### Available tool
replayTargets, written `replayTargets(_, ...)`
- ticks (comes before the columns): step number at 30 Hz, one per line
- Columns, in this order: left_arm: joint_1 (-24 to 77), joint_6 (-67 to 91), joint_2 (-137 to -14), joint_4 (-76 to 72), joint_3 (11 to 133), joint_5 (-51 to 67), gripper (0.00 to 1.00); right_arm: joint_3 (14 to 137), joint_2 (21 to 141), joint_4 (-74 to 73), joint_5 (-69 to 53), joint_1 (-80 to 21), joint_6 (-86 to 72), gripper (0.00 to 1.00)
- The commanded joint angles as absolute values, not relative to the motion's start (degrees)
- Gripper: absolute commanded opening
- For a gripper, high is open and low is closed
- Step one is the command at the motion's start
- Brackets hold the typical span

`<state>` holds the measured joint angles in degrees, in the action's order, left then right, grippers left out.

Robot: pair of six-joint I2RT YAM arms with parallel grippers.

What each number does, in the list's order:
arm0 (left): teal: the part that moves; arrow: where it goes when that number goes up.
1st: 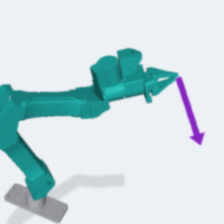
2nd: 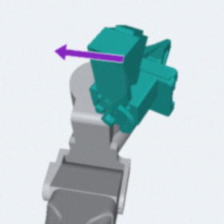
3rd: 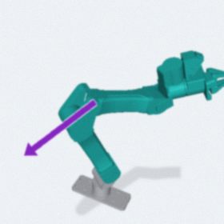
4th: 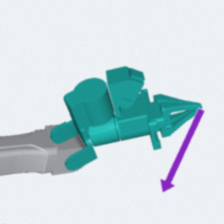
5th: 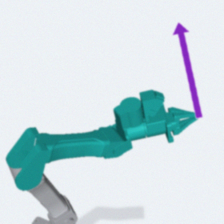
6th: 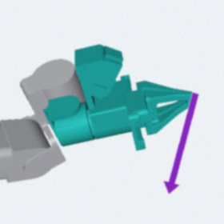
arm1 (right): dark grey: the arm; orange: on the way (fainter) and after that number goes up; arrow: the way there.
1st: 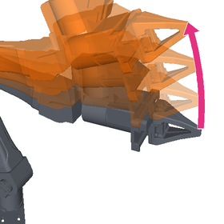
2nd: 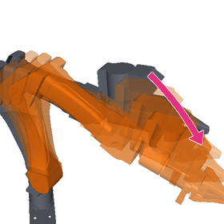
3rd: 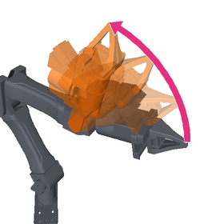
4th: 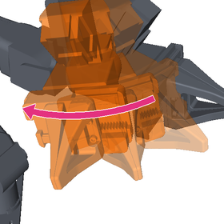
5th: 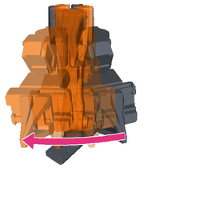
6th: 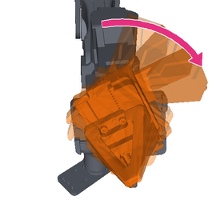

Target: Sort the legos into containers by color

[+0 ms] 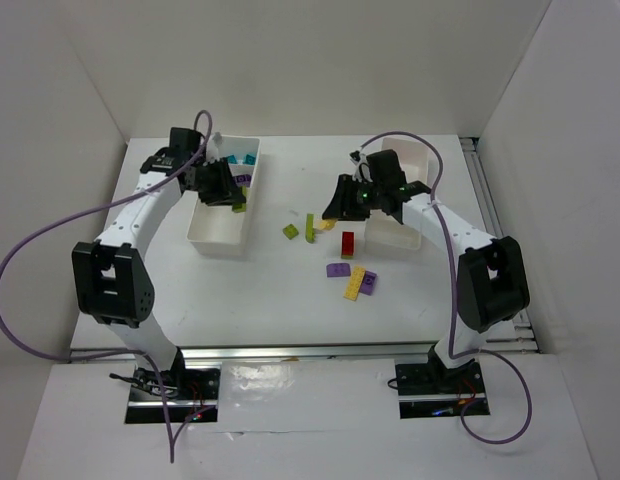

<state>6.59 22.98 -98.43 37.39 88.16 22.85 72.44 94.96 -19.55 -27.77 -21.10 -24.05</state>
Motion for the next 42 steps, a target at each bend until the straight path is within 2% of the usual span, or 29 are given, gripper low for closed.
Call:
replayTargets(1,5.1,25.0,-94.9,42.2,85.7,4.1,0.00,75.0,93.3,-22.5,-20.6,-20.8,-22.9,0.23)
replayTargets(9,5.1,25.0,-102.3,41.0,87.5,0.2,0.02,75.5,94.4,-23.1,-20.3,-20.8,-22.9,0.23)
replayTargets(10,5.1,25.0,-102.9,41.0,88.3,0.2,0.27,75.5,94.4,-23.1,-20.3,-20.8,-22.9,0.23)
replayTargets(11,5.1,25.7,-102.9,41.0,88.3,-1.0,0.43,75.5,94.4,-23.7,-19.7,-20.8,-22.9,0.23)
replayTargets(12,5.1,25.8,-102.9,41.0,89.0,-1.1,0.68,75.5,94.4,-24.3,-18.9,-20.8,-22.9,0.23)
replayTargets(13,5.1,25.8,-102.9,41.0,89.6,-1.8,0.68,75.5,94.4,-24.3,-18.4,-21.4,-22.2,0.23)
replayTargets(14,5.7,25.8,-102.9,41.0,89.6,-1.8,0.87,75.5,94.4,-24.3,-18.4,-21.4,-22.2,0.23)
replayTargets(15,6.6,25.1,-102.2,41.0,90.1,-2.5,0.89,75.5,94.4,-24.9,-17.6,-21.4,-22.2,0.23)
replayTargets(20,12.9,23.4,-99.7,43.0,92.1,-5.8,0.89,76.1,94.9,-24.9,-17.1,-22.0,-22.2,0.23)
replayTargets(25,20.4,23.4,-99.1,44.8,93.9,-4.5,0.82,79.1,97.4,-25.9,-14.8,-25.1,-20.5,0.23)
replayTargets(32,27.9,25.6,-106.3,44.8,97.5,-2.3,0.82,79.6,97.3,-25.9,-12.3,-26.5,-21.0,0.23)
replayTargets(38,29.2,24.7,-114.0,45.5,104.6,-1.0,0.84,80.2,92.4,-29.4,-0.7,-26.5,-19.8,0.23)
replayTargets(42,29.7,23.6,-118.9,47.1,107.8,-2.4,0.85,80.2,89.2,-32.1,6.7,-22.9,-20.8,0.23)
